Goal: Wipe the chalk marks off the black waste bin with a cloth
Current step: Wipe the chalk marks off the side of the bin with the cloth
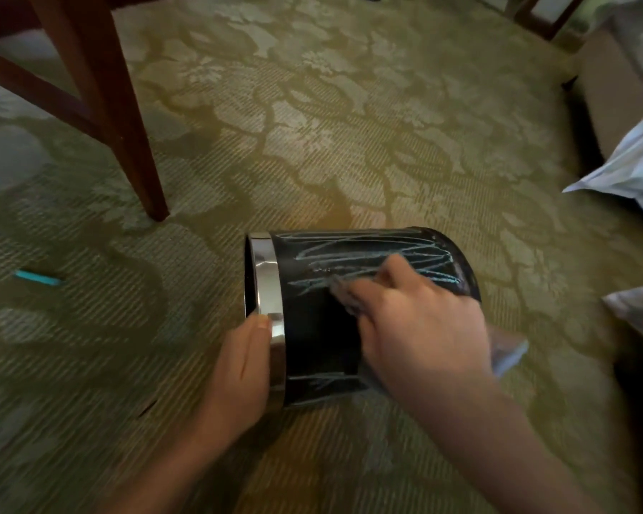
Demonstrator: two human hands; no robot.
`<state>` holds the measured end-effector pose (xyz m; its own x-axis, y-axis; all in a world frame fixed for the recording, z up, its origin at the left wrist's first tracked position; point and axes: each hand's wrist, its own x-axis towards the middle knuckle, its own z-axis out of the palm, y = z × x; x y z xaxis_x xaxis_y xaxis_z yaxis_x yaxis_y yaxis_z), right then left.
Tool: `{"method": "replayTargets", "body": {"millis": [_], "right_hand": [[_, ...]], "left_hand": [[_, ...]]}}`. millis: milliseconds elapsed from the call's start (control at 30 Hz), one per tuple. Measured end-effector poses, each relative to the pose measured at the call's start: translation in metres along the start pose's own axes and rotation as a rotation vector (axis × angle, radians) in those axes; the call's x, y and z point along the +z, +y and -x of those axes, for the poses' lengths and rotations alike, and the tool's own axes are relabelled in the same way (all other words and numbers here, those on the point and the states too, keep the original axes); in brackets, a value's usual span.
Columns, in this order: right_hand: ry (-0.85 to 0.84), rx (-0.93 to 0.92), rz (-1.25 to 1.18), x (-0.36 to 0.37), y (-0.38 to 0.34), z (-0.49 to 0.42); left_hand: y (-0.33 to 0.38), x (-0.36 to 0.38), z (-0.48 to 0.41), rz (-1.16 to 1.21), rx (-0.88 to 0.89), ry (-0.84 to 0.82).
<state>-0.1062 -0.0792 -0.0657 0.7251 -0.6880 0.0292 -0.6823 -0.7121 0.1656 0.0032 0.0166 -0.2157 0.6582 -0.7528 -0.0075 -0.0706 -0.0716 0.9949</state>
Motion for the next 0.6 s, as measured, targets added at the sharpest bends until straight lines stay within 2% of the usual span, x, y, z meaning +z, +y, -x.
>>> {"method": "replayTargets", "body": {"millis": [100,233,333,433,600], "right_hand": [[-0.011,0.0,0.01,-0.002,0.002,0.007],[-0.057,-0.213,-0.054,0.004,-0.041,0.019],[-0.087,-0.134,-0.06,0.004,-0.025,0.014],[-0.022,-0.015,-0.018,-0.001,-0.006,0.011],[-0.107,-0.167,-0.077,0.002,-0.039,0.024]], "left_hand": [[0.005,0.0,0.008,-0.043,0.002,0.002],[0.006,0.002,0.007,0.045,0.071,-0.036],[0.009,0.0,0.009,0.04,0.096,-0.021],[0.007,0.0,0.014,-0.002,0.08,-0.021],[-0.005,0.003,0.02,-0.048,0.187,-0.004]]}}
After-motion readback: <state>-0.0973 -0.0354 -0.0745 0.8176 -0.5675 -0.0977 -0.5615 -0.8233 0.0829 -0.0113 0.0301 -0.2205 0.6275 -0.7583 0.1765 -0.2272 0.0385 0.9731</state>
